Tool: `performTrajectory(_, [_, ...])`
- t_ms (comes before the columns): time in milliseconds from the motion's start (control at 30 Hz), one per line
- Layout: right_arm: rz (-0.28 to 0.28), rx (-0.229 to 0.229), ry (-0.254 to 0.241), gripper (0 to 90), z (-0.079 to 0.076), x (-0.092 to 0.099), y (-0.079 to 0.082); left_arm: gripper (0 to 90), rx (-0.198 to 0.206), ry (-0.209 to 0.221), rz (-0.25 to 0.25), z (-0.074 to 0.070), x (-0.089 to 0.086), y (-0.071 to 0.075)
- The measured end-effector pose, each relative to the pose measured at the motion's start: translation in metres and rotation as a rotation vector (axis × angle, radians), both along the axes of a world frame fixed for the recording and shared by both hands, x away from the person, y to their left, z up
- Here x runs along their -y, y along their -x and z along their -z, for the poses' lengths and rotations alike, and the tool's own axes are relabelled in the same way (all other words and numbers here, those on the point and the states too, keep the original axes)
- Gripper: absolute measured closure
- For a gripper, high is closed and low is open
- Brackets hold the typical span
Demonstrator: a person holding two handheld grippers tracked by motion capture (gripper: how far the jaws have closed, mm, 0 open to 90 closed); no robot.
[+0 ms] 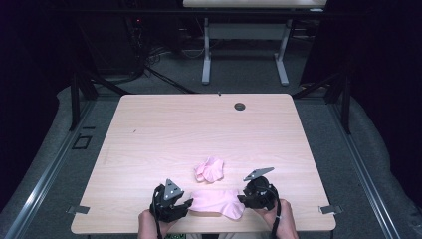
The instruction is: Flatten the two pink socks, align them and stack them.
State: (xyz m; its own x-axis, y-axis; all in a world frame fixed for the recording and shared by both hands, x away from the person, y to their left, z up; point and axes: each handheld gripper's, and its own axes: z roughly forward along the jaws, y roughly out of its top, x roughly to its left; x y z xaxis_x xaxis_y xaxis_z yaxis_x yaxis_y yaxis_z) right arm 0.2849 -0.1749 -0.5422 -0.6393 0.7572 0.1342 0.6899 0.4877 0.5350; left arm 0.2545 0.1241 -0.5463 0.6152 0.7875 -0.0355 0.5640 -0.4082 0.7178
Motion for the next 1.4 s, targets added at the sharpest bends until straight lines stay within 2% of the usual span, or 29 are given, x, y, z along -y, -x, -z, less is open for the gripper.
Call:
performTrajectory(67, [0.007,0.003,-0.012,53.1,-0.003,0.000,-0.004,36.6,0.004,-0.002,-0.008,-0.002,-0.002,-0.006])
performTrajectory(100, [0.002,0.000,-0.012,52.3,-0.005,0.001,-0.007,33.5,0.004,-0.002,-0.008,-0.002,-0.002,-0.006])
performTrajectory(167, [0.007,0.006,-0.020,48.9,-0.008,0.000,-0.013,31.9,0.001,0.008,-0.013,-0.003,-0.005,-0.014])
performTrajectory(233, [0.010,0.018,-0.025,49.0,-0.012,-0.002,-0.020,32.0,-0.003,0.019,-0.013,-0.005,-0.007,-0.028])
performTrajectory(267, [0.018,0.023,-0.032,49.2,-0.013,-0.004,-0.025,32.0,-0.003,0.019,-0.013,-0.005,-0.007,-0.028])
performTrajectory(300, [0.012,0.026,-0.032,49.3,-0.015,-0.006,-0.030,33.2,-0.006,0.023,-0.016,-0.006,-0.007,-0.034])
performTrajectory(333, [0.013,0.029,-0.026,50.1,-0.016,-0.008,-0.035,35.1,-0.019,0.022,-0.009,-0.005,-0.005,-0.046])
performTrajectory(367, [0.013,0.030,-0.029,50.5,-0.018,-0.011,-0.041,36.1,-0.019,0.022,-0.009,-0.005,-0.005,-0.046])
performTrajectory(400, [0.011,0.028,-0.033,50.5,-0.018,-0.015,-0.047,38.5,-0.036,0.028,-0.002,-0.005,-0.003,-0.052])
performTrajectory(433, [0.009,0.036,-0.022,50.8,-0.018,-0.020,-0.054,43.2,-0.071,0.018,0.027,-0.003,0.001,-0.063])
performTrajectory(533, [0.013,0.012,-0.021,51.7,-0.013,-0.034,-0.070,46.7,-0.100,0.012,0.057,0.000,0.010,-0.076])
performTrajectory(600, [0.021,-0.002,-0.011,53.2,-0.010,-0.038,-0.075,47.3,-0.106,0.009,0.059,0.001,0.013,-0.080])
performTrajectory(633, [0.021,-0.004,-0.010,52.9,-0.004,-0.047,-0.082,48.9,-0.120,0.006,0.067,0.003,0.017,-0.084])
performTrajectory(700, [0.022,-0.008,-0.012,51.8,0.001,-0.053,-0.085,50.9,-0.147,0.002,0.079,0.007,0.023,-0.090])
performTrajectory(733, [0.024,-0.004,-0.004,52.2,0.002,-0.054,-0.085,52.0,-0.150,-0.004,0.079,0.009,0.024,-0.092])
performTrajectory(800, [0.019,-0.025,0.005,52.4,0.006,-0.057,-0.088,54.3,-0.155,-0.003,0.079,0.010,0.025,-0.094])
performTrajectory(867, [0.018,-0.019,0.011,54.1,0.008,-0.057,-0.089,57.4,-0.169,0.025,0.083,0.014,0.025,-0.097])
performTrajectory(900, [0.010,-0.015,0.019,56.4,0.011,-0.059,-0.089,60.4,-0.171,0.022,0.081,0.015,0.025,-0.098])
performTrajectory(933, [0.016,-0.003,0.002,58.6,0.014,-0.060,-0.088,64.1,-0.170,0.027,0.078,0.017,0.026,-0.098])
performTrajectory(967, [0.016,-0.003,0.002,58.6,0.014,-0.060,-0.088,64.1,-0.170,0.030,0.075,0.018,0.026,-0.099])
performTrajectory(1000, [0.002,0.002,-0.006,63.1,0.015,-0.060,-0.089,69.0,-0.163,0.022,0.078,0.018,0.027,-0.099])
performTrajectory(1067, [-0.004,0.003,-0.004,65.3,0.016,-0.060,-0.089,74.9,-0.161,0.020,0.078,0.019,0.027,-0.100])
performTrajectory(1100, [0.000,0.011,-0.006,69.2,0.017,-0.060,-0.089,74.9,-0.160,0.016,0.069,0.020,0.029,-0.100])
performTrajectory(1167, [-0.011,0.007,-0.005,77.5,0.021,-0.061,-0.089,84.2,-0.158,0.004,0.071,0.021,0.030,-0.100])
performTrajectory(1300, [-0.008,0.008,-0.021,82.2,0.022,-0.061,-0.088,86.1,-0.132,-0.034,0.071,0.022,0.033,-0.099])
performTrajectory(1400, [-0.011,0.011,-0.011,83.3,0.018,-0.060,-0.087,86.7,-0.070,-0.078,0.043,0.016,0.030,-0.096])
